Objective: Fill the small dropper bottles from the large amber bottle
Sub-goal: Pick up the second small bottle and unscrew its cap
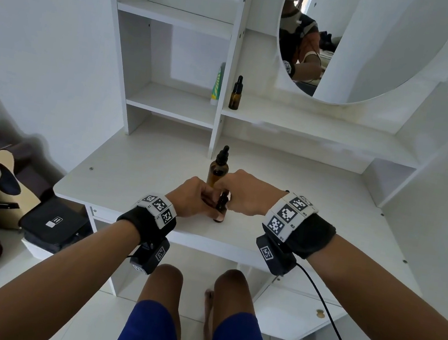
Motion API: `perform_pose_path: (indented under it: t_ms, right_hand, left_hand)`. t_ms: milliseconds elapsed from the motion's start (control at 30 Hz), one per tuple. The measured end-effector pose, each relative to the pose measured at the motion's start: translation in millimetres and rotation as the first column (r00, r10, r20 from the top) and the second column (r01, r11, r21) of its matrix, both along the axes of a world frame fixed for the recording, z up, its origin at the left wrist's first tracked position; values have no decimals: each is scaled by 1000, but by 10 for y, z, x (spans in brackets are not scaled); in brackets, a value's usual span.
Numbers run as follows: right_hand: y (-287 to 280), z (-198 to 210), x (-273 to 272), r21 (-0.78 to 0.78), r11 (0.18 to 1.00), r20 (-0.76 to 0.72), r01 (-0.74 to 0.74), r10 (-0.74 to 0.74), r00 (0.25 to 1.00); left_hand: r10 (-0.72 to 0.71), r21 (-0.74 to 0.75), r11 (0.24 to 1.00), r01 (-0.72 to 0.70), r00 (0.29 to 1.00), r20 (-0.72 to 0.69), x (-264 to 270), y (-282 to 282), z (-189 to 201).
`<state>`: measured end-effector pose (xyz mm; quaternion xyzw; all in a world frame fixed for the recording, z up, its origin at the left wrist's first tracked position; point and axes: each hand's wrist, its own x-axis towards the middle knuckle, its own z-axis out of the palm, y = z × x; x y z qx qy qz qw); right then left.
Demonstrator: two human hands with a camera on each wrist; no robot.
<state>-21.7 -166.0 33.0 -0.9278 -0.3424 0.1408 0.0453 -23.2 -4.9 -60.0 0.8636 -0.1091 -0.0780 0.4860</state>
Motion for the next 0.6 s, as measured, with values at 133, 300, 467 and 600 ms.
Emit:
perform_pose_path:
  t_ms: [133, 300, 467, 600]
  right_hand:
    - [25, -80, -24, -29, 998, 46, 63, -62, 997]
    - [50, -41, -45, -43, 998, 72, 41, -38, 997]
    - [-6, 202, -20, 28, 998, 111, 50, -53, 992]
    - [-107, 216, 59, 67, 988, 177, 140, -150, 973]
  left_hand:
    - [-22, -13, 1000, 22, 1000, -3, -6, 14, -2]
    - [-20, 1, 1000, 20, 1000, -21, 12, 17, -11]
    - [11, -4, 1000, -12, 999, -32, 9, 7, -13]
    - [20, -3, 1000, -20, 999, -49, 10, 4, -12]
